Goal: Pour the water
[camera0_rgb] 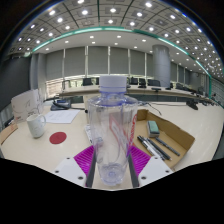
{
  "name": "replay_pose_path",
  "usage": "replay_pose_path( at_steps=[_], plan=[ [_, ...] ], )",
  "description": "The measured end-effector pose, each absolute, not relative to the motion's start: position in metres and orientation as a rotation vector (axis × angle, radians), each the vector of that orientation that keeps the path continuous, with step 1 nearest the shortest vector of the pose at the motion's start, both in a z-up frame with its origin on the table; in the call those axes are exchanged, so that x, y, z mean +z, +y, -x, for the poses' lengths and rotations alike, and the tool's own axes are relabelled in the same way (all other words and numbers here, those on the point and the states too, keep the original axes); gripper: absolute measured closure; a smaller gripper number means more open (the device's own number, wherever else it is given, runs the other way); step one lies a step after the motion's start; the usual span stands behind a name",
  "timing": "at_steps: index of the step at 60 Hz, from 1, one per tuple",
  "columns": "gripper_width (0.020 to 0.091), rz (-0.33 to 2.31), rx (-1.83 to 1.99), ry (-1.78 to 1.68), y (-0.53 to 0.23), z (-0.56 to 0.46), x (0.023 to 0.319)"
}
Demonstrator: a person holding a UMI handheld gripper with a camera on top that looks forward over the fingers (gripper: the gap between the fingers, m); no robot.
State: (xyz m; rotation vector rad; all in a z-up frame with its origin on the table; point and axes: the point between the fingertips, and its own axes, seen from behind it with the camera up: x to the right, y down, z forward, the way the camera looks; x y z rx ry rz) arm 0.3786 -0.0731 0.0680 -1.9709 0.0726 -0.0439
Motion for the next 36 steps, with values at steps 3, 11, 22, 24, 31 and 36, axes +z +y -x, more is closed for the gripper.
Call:
replay_pose_path(
  at_steps=[3,11,22,24,31,36],
  plan=[
    [0.0593,1.957,-0.048,0.077,-0.068,-0.38,0.068],
    [0.0687,1.959,-0.03,0.093,-0.068,-0.379,0.07],
    [0.074,1.956,-0.116,0.043,-0.063,-0.374,0.085],
    [0.0741,1.952,-0.136,0.036,-0.062,-0.372,0.09],
    [0.0742,1.944,-0.223,-0.01,-0.05,-0.363,0.115],
    [0.0739,1.924,-0.347,-0.063,-0.039,-0.356,0.138]
  ],
)
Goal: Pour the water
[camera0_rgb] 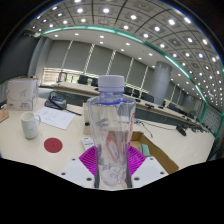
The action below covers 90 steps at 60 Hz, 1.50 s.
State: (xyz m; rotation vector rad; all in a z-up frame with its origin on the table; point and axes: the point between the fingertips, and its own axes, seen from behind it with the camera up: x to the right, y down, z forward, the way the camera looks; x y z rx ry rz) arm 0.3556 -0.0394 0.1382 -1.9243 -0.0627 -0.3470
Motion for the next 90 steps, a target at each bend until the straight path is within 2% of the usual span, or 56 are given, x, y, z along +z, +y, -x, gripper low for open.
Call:
replay_pose_path(
  at_steps=[13,26,44,58,63,74,90],
  plan=[
    [0.0741,1.84,-0.764,-0.309,-0.002,-0.313,0.201],
    [0.0742,1.666,-1.143,-0.734,0.054,-0.231,0.229],
    [0.0745,1.227,-1.589,-1.298,0.106,-0.145,0.224],
    [0.0742,1.066,-1.742,-1.529,0.123,-0.132,0.202],
    [0.0744,1.07,-1.736,-1.543,0.126,-0.135,0.197],
    [0.0742,1.181,-1.63,-1.45,0.125,-0.135,0.206],
    [0.074,1.611,-1.038,-0.897,0.107,-0.138,0.225]
  ],
)
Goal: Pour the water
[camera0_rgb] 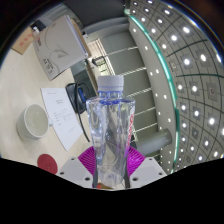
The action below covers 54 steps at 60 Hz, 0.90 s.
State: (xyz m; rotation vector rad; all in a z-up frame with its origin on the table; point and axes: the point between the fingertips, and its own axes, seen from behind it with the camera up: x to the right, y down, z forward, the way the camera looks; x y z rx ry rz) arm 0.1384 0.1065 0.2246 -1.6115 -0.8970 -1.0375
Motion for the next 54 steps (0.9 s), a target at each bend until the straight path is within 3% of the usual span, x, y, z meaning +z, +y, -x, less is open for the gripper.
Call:
replay_pose_path(
  at_steps=[9,20,36,42,49,54],
  plan=[
    [0.0739,1.771,-0.61,-0.57,0.1,-0.134,0.213],
    [0.0739,1.896,-0.163,-0.27,0.099,-0.133,0.164],
    [0.0737,1.956,0.092,-0.137,0.101,-0.133,0.086],
    [0.0733,1.941,0.138,-0.125,0.099,-0.134,0.072],
    [0.0669,1.919,0.143,-0.147,0.098,-0.134,0.072],
    [0.0586,1.929,0.145,-0.156,0.097,-0.134,0.072]
  ],
)
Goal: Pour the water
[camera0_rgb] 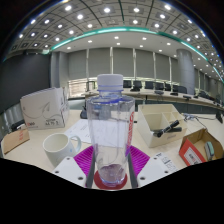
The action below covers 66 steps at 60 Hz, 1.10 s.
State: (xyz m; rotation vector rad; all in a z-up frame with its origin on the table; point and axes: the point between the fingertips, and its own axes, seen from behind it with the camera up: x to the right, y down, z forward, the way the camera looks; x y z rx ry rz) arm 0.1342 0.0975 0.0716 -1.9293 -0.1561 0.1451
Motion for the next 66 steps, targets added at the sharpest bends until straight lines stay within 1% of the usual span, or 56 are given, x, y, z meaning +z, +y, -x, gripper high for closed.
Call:
replay_pose_path(
  at_steps=[1,2,3,4,7,9,10,13,19,27,34,45,55,66],
  plan=[
    [0.0575,1.943,0.149,-0.16,0.097,-0.132,0.069],
    [0.0549,1.96,0.155,-0.162,0.095,-0.132,0.066],
    [0.0503,1.978,0.162,-0.16,0.094,-0.131,0.063],
    [0.0442,1.997,0.171,-0.16,0.092,-0.129,0.06],
    [0.0228,2.04,0.203,-0.163,0.085,-0.127,0.052],
    [0.0269,2.057,0.204,-0.153,0.08,-0.127,0.053],
    [0.0271,2.066,0.2,-0.148,0.077,-0.127,0.054],
    [0.024,2.085,0.172,-0.132,0.068,-0.13,0.06],
    [0.0245,2.116,0.12,-0.129,0.04,-0.129,0.077],
    [0.0245,2.167,0.075,-0.101,-0.016,-0.115,0.112],
    [0.0245,2.198,0.027,-0.091,-0.078,-0.094,0.151],
    [0.0248,2.218,-0.04,-0.1,-0.177,-0.056,0.189],
    [0.0244,2.227,-0.037,-0.109,-0.247,-0.025,0.205],
    [0.0246,2.219,-0.049,-0.116,-0.283,-0.016,0.217]
  ],
)
